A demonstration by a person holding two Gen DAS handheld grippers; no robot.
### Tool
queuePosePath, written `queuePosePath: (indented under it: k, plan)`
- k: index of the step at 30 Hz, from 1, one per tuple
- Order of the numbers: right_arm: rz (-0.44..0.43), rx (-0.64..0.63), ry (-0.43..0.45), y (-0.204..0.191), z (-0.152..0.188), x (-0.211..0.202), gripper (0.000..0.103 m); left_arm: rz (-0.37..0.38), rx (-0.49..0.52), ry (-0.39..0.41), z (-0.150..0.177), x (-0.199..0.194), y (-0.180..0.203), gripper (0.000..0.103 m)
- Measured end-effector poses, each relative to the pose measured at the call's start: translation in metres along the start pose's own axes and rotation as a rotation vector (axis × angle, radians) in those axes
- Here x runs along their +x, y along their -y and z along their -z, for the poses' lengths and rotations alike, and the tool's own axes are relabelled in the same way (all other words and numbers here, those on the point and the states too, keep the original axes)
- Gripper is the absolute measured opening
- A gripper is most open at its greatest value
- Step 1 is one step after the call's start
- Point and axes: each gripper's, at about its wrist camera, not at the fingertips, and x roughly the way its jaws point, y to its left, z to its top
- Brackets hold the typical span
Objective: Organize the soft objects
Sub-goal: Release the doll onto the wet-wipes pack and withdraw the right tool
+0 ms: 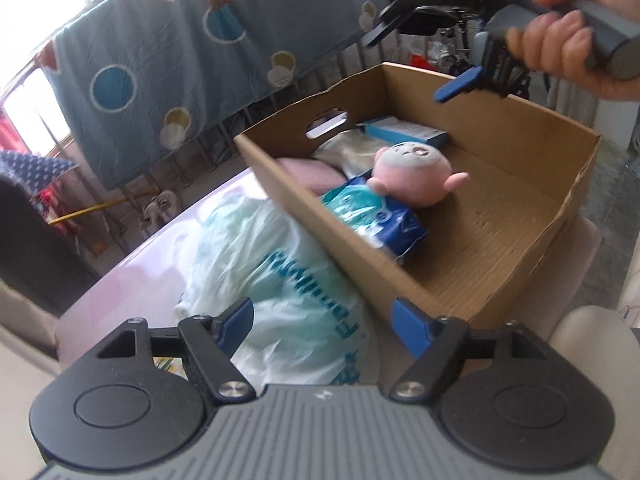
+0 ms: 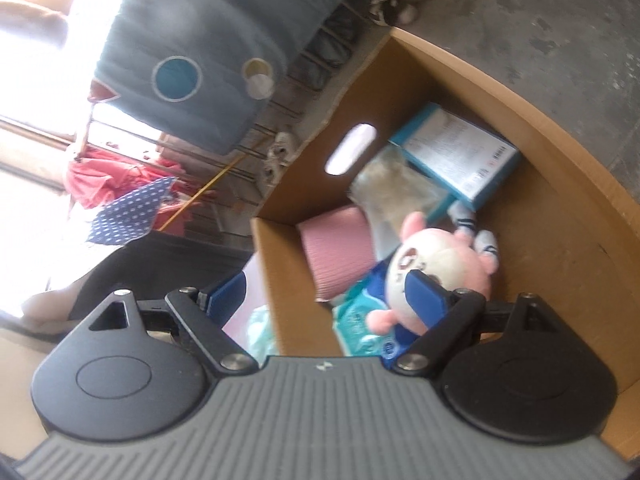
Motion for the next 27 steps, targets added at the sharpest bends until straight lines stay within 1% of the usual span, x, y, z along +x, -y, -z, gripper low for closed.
queuePosePath:
  k: [4,8,13,16,19,27]
  plan:
    - [0.015,-0.044,0.011,-0.007,0.007,-0.009,0.087,-0.020,-0.074,-0.010,0.012,-0.012,-0.018,0.077]
    - [0.063,-0.101,0.004,-0.007,0.017,-0.008,0.087,-0.044,-0.156,-0.011,0.023,-0.027,-0.038,0.077]
    - [0.077,-0.084,-0.032,0.004,0.030,-0.001,0.087,-0.087,-0.247,-0.009,0.036,-0.042,-0.064,0.078]
    - [0.056,-0.098,-0.054,0.002,0.040,-0.002,0.087,-0.110,-0.299,-0.012,0.044,-0.048,-0.077,0.078]
    - [0.026,-0.136,-0.074,-0.009,0.051,-0.006,0.087,-0.126,-0.353,-0.013,0.052,-0.055,-0.092,0.078]
    - [-0.068,-0.315,-0.145,-0.068,0.091,-0.011,0.087,-0.173,-0.482,-0.014,0.074,-0.071,-0.124,0.078]
